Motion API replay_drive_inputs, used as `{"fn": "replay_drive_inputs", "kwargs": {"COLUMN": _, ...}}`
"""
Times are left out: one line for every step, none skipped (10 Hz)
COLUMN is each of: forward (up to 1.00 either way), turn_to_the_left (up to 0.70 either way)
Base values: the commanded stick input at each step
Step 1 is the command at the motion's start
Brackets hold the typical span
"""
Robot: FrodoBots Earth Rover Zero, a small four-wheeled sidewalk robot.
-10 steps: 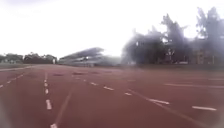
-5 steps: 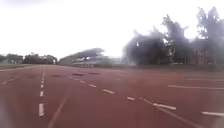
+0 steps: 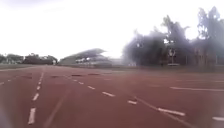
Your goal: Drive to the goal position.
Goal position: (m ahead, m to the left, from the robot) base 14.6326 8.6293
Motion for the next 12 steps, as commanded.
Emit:
{"fn": "replay_drive_inputs", "kwargs": {"forward": 0.45, "turn_to_the_left": 0.00}}
{"fn": "replay_drive_inputs", "kwargs": {"forward": 0.45, "turn_to_the_left": 0.00}}
{"fn": "replay_drive_inputs", "kwargs": {"forward": 0.45, "turn_to_the_left": 0.00}}
{"fn": "replay_drive_inputs", "kwargs": {"forward": 0.45, "turn_to_the_left": 0.00}}
{"fn": "replay_drive_inputs", "kwargs": {"forward": 0.45, "turn_to_the_left": 0.00}}
{"fn": "replay_drive_inputs", "kwargs": {"forward": 0.45, "turn_to_the_left": 0.00}}
{"fn": "replay_drive_inputs", "kwargs": {"forward": 0.45, "turn_to_the_left": 0.00}}
{"fn": "replay_drive_inputs", "kwargs": {"forward": 0.45, "turn_to_the_left": 0.27}}
{"fn": "replay_drive_inputs", "kwargs": {"forward": 0.45, "turn_to_the_left": 0.27}}
{"fn": "replay_drive_inputs", "kwargs": {"forward": 0.45, "turn_to_the_left": 0.27}}
{"fn": "replay_drive_inputs", "kwargs": {"forward": 0.45, "turn_to_the_left": 0.27}}
{"fn": "replay_drive_inputs", "kwargs": {"forward": 0.45, "turn_to_the_left": 0.27}}
